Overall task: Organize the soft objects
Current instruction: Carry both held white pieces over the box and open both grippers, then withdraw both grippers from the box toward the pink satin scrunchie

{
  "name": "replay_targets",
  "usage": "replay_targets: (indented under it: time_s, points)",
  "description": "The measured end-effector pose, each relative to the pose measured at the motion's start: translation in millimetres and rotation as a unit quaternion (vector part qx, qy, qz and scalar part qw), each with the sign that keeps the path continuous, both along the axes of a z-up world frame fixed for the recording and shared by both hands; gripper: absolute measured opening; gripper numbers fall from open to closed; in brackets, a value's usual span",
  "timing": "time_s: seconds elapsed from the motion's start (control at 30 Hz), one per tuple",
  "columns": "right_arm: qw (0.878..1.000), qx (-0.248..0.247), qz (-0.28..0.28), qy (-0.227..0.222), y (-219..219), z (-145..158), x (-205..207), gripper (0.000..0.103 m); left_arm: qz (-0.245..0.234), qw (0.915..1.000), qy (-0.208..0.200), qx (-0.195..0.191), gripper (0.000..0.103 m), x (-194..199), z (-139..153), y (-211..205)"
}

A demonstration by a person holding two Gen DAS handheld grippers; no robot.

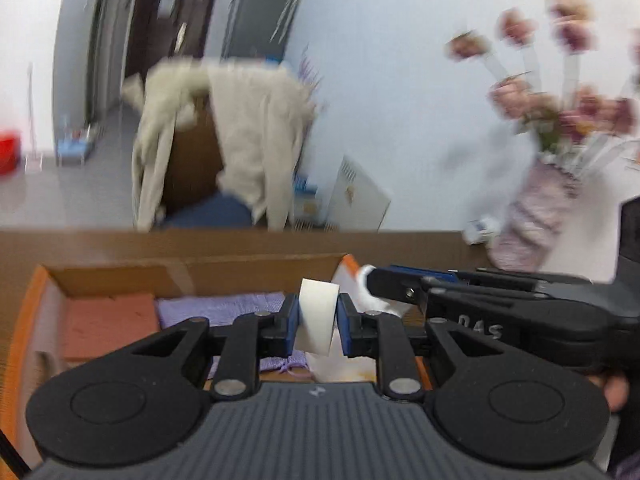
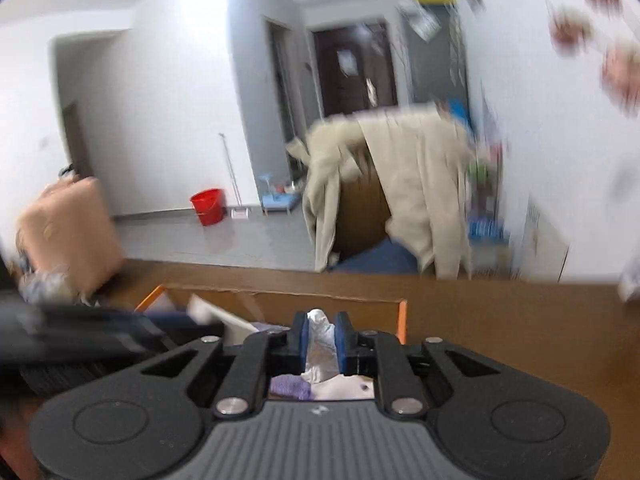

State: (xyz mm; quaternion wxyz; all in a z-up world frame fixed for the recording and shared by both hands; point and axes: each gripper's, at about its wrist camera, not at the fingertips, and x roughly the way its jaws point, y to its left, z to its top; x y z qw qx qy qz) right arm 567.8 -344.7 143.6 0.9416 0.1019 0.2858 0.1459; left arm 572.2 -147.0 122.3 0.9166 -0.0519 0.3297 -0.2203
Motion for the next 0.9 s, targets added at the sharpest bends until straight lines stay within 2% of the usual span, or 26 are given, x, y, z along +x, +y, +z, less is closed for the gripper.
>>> replay_targets:
  time_s: [0.07,0.13,0.2,0.27,0.37,0.43,0.5,0.6,0.67,0.73,0.8,0.83,0.87,0.9]
  points:
    - [1.000,0.010,-0.028,0.005,-5,-13,22,0.014,0.015,0.9996,0.025,-0.003,0.021,32,-22,-5]
    - [0.999,0.025,-0.032,0.007,-8,-23,37,0.019,0.019,0.9981,0.056,-0.015,0.021,58,-40,-6]
    - [0.999,0.039,-0.031,0.013,-11,-34,47,0.035,0.017,0.9971,0.073,-0.018,0.022,73,-53,-7]
    - [0.998,0.030,-0.046,0.005,-13,-41,52,0.038,0.008,0.9971,0.075,-0.012,0.033,79,-61,-11]
    - [0.997,0.050,-0.054,0.003,-19,-49,51,0.043,0.012,0.9976,0.069,-0.006,0.051,78,-61,-9]
    - [0.998,0.042,-0.055,0.005,-19,-48,50,0.043,0.012,0.9976,0.068,-0.005,0.051,75,-56,-6]
    - [0.998,0.028,-0.059,-0.013,-16,-40,39,0.044,0.020,0.9981,0.059,-0.004,0.051,68,-47,0]
    - [0.998,0.014,-0.051,-0.037,-14,-22,18,0.045,0.041,0.9985,0.035,0.003,0.052,44,-22,18]
    - [0.998,0.001,-0.040,-0.058,-13,-7,1,0.049,0.046,0.9989,0.005,-0.002,0.060,14,-2,40]
    - [0.996,0.003,-0.033,-0.082,-12,10,-24,0.053,0.059,0.9980,-0.020,-0.005,0.065,-24,18,66]
    - [0.995,0.014,-0.033,-0.097,-11,22,-47,0.065,0.069,0.9967,-0.043,0.003,0.068,-62,36,90]
    - [0.993,0.022,-0.036,-0.108,-11,27,-62,0.069,0.083,0.9950,-0.055,0.010,0.070,-79,43,100]
    - [0.992,0.030,-0.040,-0.117,-11,31,-76,0.079,0.099,0.9922,-0.072,0.021,0.073,-100,49,110]
    - [0.991,0.036,-0.042,-0.123,-8,33,-92,0.083,0.111,0.9897,-0.086,0.028,0.074,-117,54,118]
